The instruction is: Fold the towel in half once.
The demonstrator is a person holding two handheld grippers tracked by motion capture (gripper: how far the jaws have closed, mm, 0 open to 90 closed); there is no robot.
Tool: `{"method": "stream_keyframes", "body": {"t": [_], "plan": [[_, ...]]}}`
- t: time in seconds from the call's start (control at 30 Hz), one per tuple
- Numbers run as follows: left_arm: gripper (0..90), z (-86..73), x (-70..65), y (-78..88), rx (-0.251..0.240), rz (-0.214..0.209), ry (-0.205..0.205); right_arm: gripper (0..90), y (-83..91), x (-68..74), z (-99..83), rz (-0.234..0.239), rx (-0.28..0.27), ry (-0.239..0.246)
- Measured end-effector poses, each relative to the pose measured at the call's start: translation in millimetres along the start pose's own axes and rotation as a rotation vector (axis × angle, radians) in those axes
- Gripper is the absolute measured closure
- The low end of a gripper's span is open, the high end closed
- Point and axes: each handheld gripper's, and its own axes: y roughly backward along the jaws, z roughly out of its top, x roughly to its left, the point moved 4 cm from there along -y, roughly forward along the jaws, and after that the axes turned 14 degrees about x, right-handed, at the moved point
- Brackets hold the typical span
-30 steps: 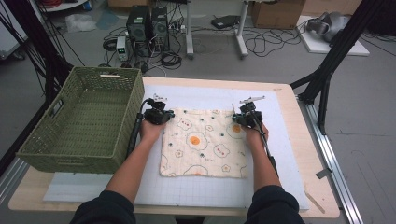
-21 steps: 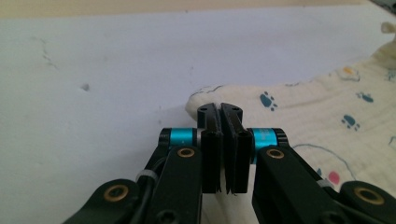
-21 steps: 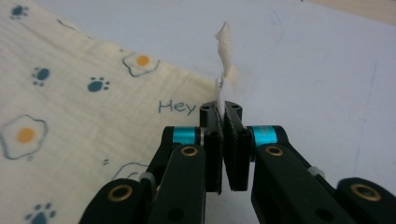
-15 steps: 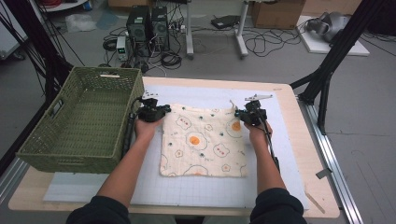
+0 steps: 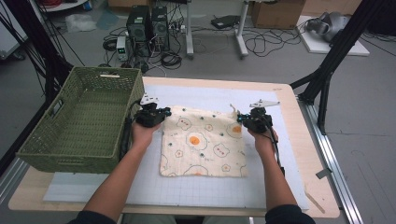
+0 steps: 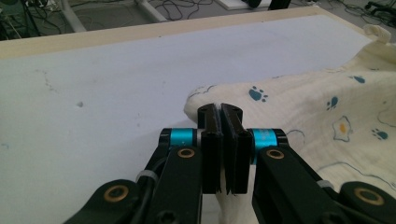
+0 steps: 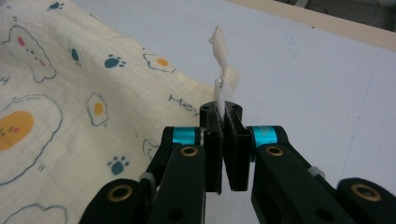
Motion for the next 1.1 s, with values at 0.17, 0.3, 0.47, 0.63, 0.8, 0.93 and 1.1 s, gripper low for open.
{"method": "stream_keyframes", "body": {"t": [0.17,0.3,0.47,0.63,0.8,0.93,1.1], "plan": [[86.1,-12.6,-8.7,14.0,-0.014,-0.025,-0.007,87.7,11.9,8.9,-12.6,0.010,-0.016,0.016],[86.1,-23.1,-16.4,20.8,0.011,-0.038,-0.037,87.5,19.8,17.1,-22.5,0.006,-0.001,0.038],[86.1,-29.6,-25.8,30.0,-0.013,-0.041,-0.063,87.5,29.5,22.7,-31.5,0.010,-0.016,0.042],[86.1,-42.5,-32.1,34.9,-0.006,-0.048,-0.087,87.4,34.3,29.9,-43.8,0.022,-0.012,0.041],[86.0,-57.3,-36.9,39.6,0.000,-0.057,-0.104,87.3,32.8,37.0,-56.4,0.027,0.003,0.050],[85.8,-66.1,-38.0,41.1,0.022,-0.058,-0.122,87.2,31.3,42.5,-66.0,0.034,0.013,0.052],[85.8,-80.5,-42.7,44.2,0.021,-0.077,-0.124,87.2,32.3,45.6,-71.3,0.031,0.026,0.058]]}}
